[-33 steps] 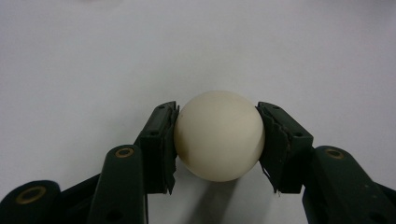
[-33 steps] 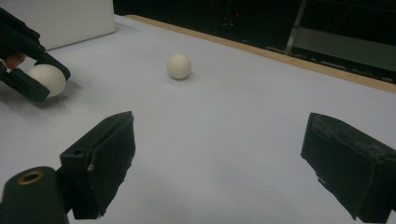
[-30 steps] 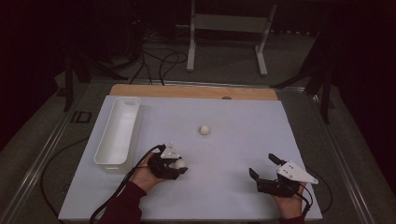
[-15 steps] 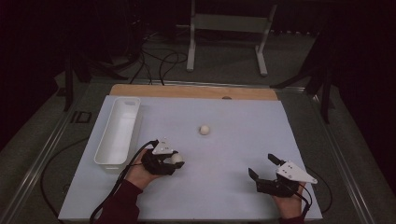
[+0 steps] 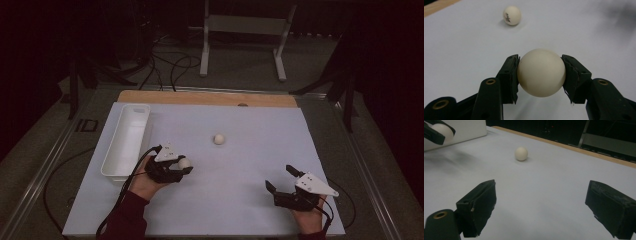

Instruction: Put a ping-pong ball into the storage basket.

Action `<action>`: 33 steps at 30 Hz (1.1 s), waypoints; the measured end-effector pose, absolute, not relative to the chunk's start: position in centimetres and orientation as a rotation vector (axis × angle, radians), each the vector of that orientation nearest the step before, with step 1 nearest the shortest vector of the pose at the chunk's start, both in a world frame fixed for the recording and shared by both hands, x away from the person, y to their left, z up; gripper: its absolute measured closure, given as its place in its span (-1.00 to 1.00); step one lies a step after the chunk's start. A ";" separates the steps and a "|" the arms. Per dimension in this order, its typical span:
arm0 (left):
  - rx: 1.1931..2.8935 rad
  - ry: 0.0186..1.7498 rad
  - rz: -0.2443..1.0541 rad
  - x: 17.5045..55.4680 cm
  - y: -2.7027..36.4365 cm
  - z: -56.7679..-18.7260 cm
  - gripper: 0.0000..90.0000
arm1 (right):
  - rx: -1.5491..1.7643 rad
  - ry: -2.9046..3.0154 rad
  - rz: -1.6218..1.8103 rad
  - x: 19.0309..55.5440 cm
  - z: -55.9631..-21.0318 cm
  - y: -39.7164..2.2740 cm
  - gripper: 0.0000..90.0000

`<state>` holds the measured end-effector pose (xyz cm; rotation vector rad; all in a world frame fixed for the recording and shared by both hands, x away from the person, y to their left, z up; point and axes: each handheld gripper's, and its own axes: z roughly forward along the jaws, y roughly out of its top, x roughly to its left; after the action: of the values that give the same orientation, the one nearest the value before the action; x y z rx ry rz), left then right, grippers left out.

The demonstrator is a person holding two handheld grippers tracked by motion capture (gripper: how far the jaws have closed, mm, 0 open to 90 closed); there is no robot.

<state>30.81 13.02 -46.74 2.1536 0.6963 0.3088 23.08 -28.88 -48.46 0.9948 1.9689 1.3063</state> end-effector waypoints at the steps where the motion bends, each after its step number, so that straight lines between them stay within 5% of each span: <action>1: 2.149 0.700 0.310 30.8 13.1 -46.6 0.13 | 0.993 1.969 1.306 23.1 -48.5 -28.9 -0.79; 33: 2.078 0.689 0.399 30.1 15.3 -43.2 0.13 | 0.987 1.975 1.301 23.1 -48.5 -28.8 -0.79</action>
<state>30.08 15.27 -43.16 2.0777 0.6892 0.3988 23.11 -28.80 -48.51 0.9872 1.9750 1.3006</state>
